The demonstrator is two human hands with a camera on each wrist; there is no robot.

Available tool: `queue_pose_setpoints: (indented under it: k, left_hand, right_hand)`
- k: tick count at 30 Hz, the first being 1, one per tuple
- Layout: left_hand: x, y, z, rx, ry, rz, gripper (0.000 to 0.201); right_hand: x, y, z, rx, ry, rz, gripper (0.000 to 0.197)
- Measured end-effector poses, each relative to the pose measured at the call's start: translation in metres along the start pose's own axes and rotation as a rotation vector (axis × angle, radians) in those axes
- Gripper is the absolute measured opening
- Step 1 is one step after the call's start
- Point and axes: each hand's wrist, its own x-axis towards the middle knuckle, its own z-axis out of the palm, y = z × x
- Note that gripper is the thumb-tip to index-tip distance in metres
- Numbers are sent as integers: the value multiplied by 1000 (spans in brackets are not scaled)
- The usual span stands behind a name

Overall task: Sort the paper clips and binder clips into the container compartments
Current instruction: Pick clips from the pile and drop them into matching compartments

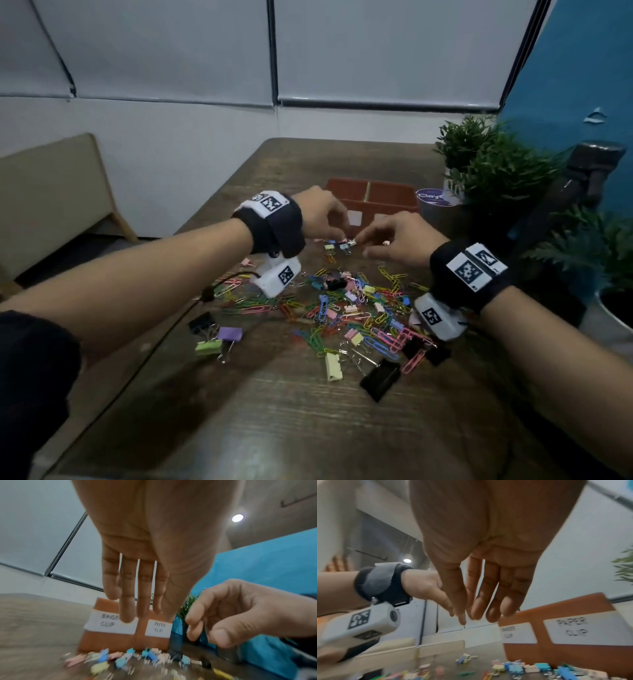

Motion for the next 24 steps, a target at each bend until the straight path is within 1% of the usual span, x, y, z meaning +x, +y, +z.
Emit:
queue_pose_setpoints:
  k: [4, 6, 8, 10, 12, 13, 16, 19, 21, 24]
  left_hand:
    - [-62, -19, 9, 39, -195, -24, 14]
    - [-81, -30, 16, 31, -235, -48, 14]
    - [-91, -41, 23, 87, -204, -72, 20]
    - [-96, -55, 25, 151, -153, -142, 25]
    - [-99, -68, 24, 140, -134, -204, 24]
    - [-101, -73, 23, 118, -149, -209, 25]
    - [-104, -76, 25, 44, -217, -158, 33]
    - [-105, -73, 36, 36, -214, -111, 38]
    - [-104, -73, 41, 29, -183, -94, 35]
    - [-103, -72, 43, 19, -162, -95, 23]
  right_hand:
    - [-27, -30, 22, -37, -228, -36, 25]
    - [-35, -40, 31, -67, -297, -53, 25]
    - [-38, -47, 38, -142, -315, -69, 26]
    - [-32, -52, 44, -230, -319, -83, 28]
    - [-24, -55, 49, -261, -334, -55, 30]
    - [-21, -57, 51, -271, -344, -34, 31]
    - [-13, -62, 55, -318, -385, 12, 38]
    - [-8, -64, 60, -323, -427, 42, 44]
    - [-7, -64, 63, -337, -451, 53, 44]
    - [-7, -64, 66, -342, -446, 60, 37]
